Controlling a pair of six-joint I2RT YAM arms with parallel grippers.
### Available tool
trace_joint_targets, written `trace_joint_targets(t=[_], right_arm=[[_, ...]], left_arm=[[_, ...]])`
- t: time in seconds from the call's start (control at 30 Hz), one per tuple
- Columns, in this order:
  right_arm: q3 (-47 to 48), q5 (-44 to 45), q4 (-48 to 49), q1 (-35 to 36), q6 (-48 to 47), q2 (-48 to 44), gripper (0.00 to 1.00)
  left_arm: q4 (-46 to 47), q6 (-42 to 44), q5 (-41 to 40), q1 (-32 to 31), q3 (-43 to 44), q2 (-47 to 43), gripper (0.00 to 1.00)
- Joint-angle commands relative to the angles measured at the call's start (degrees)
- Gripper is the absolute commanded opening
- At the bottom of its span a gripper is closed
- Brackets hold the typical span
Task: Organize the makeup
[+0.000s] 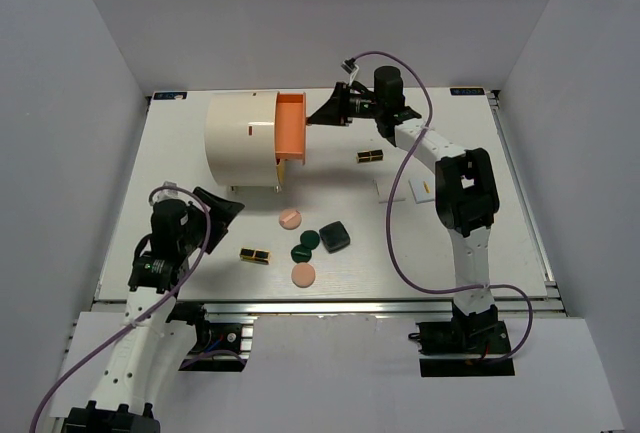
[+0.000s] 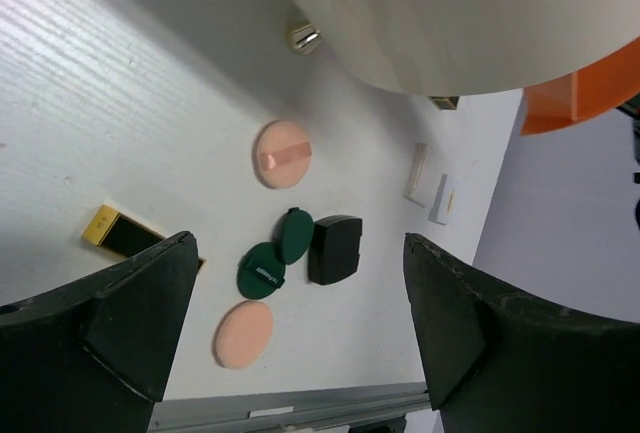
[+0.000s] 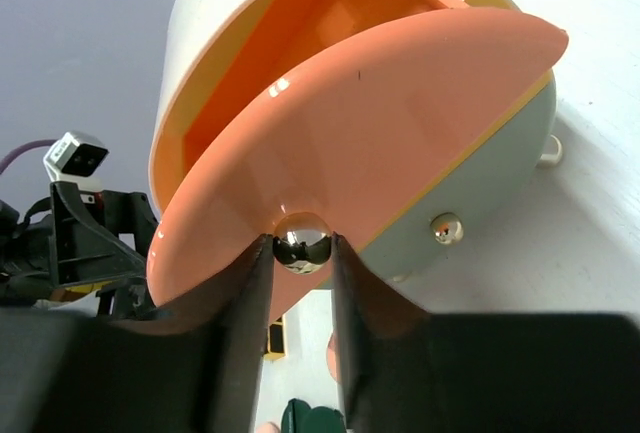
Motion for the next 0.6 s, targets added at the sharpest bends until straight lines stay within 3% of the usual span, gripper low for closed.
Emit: trace_joint_targets(t=[0.0, 0.07, 0.27, 0.47, 0.57], right_arm=[[-0.71, 0.33, -1.7, -0.62, -2.35, -1.3, 0.4], [-0.27, -0.29, -1.7, -0.62, -2.35, -1.21, 0.61], [-0.35, 0.76, -7.05, -1.32, -7.36, -2.53, 0.89], [-2.55, 4.01, -13.46, -3.6, -16.23, -6.91, 0.89], [-4.56, 6.91, -16.99, -5.09, -21.07, -10.16, 0.89]], left_arm=[[-3.5, -0.6, 0.63, 0.09, -0.33, 1.11, 0.93], [-5.87, -0.6, 0.54, 0.09, -0.24, 2.61, 0.94], [-12.72, -2.27, -0.42, 0.0, -1.91, 5.5, 0.85], [-16.69, -5.25, -2.89, -1.93, -2.44, 9.81, 0.75], [-17.57, -7.27, -3.76, -4.03, -2.09, 14.47, 0.74]])
